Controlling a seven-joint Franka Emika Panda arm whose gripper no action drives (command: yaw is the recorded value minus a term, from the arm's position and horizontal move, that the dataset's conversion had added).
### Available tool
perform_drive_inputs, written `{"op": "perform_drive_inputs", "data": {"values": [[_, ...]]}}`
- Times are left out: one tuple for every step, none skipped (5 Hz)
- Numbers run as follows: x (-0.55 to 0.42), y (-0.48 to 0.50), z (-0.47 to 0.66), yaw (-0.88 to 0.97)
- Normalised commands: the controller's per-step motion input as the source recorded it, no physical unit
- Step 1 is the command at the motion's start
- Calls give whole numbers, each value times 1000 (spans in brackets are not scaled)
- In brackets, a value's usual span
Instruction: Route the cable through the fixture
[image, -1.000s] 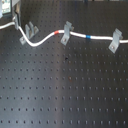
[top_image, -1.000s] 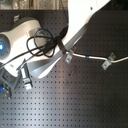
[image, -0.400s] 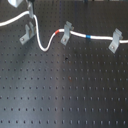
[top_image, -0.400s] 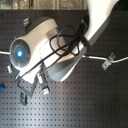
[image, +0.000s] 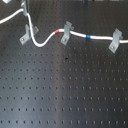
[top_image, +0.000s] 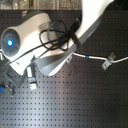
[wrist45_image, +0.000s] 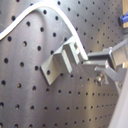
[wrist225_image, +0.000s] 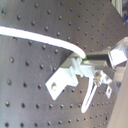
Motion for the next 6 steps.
{"op": "perform_drive_inputs", "data": {"values": [[-82, -109, 225, 203], [-40, -246, 132, 51], [-186, -210, 138, 34], [-178, -200, 117, 0], [-138, -153, 137, 9], [-115, -126, 115, 9]]}}
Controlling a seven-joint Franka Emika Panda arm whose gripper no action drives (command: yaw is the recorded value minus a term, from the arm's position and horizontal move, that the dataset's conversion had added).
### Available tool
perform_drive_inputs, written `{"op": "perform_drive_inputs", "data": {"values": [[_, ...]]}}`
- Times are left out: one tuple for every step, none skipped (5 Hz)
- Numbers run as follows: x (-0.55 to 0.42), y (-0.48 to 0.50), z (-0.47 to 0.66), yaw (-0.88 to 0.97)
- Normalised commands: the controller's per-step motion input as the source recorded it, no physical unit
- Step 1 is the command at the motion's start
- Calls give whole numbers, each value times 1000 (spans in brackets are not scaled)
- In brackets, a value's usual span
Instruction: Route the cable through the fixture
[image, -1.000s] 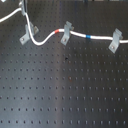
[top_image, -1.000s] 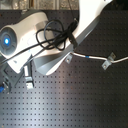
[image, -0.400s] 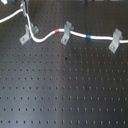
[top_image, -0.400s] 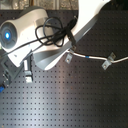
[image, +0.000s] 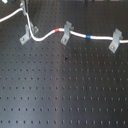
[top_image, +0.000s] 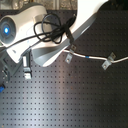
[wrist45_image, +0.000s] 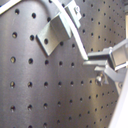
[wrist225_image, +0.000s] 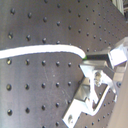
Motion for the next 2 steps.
{"op": "perform_drive_inputs", "data": {"values": [[-299, 45, 286, 146], [-346, 174, 326, 246]]}}
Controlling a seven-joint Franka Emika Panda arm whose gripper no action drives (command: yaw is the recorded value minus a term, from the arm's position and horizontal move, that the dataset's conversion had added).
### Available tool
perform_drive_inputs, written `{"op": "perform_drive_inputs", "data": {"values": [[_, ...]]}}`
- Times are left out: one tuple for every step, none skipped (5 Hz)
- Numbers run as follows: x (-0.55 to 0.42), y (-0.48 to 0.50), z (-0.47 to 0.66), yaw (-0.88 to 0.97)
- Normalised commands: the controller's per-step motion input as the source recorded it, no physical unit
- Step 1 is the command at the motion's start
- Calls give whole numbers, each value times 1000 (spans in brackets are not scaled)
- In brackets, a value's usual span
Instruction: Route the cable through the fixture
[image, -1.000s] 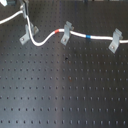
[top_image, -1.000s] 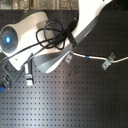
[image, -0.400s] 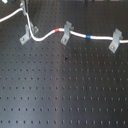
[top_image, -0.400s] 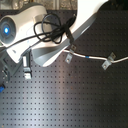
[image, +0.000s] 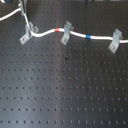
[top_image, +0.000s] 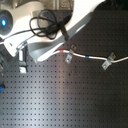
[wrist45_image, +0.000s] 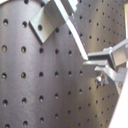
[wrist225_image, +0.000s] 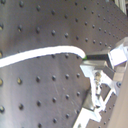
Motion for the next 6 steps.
{"op": "perform_drive_inputs", "data": {"values": [[0, 0, 4, 43], [0, 0, 0, -3], [-10, 11, 0, 0], [314, 246, -183, 0], [514, 146, -194, -60], [474, -123, -17, -17]]}}
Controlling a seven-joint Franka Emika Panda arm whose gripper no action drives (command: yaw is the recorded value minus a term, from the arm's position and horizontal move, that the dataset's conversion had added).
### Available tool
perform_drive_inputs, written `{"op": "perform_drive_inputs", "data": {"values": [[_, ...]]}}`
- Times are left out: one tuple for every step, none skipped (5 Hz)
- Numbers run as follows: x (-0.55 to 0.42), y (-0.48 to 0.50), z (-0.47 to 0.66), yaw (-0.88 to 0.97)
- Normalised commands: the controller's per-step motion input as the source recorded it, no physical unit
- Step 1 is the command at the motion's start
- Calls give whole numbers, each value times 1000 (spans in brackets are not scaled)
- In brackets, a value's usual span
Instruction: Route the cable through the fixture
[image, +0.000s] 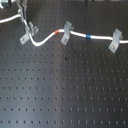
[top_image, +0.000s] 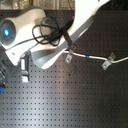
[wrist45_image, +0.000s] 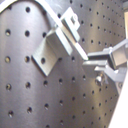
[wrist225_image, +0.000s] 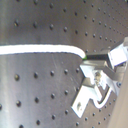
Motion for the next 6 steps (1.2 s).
{"op": "perform_drive_inputs", "data": {"values": [[367, -302, -145, 0], [294, -317, -244, 49], [277, 70, -511, 0], [179, 155, -450, 0], [-259, 632, 222, 134], [-55, 676, 59, 134]]}}
